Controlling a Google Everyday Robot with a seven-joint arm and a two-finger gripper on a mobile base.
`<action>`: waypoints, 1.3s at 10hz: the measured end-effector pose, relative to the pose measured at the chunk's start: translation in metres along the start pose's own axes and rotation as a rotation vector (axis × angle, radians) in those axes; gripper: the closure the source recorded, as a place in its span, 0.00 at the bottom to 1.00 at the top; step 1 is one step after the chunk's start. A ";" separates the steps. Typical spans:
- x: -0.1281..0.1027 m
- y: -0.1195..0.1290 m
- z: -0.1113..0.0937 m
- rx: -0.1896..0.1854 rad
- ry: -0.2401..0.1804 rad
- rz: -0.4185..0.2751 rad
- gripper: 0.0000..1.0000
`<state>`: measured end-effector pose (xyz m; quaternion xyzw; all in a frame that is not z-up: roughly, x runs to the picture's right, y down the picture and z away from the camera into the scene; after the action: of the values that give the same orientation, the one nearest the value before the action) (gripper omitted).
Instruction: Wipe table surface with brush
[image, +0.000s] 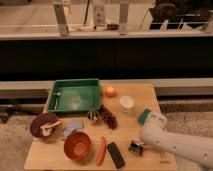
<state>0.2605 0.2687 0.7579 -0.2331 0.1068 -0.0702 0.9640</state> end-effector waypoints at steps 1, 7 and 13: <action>0.008 0.006 -0.001 0.000 0.010 0.009 1.00; 0.099 0.005 -0.006 0.031 0.071 0.138 1.00; 0.075 -0.052 0.007 0.034 0.038 0.069 1.00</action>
<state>0.3307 0.2123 0.7748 -0.2116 0.1318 -0.0428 0.9675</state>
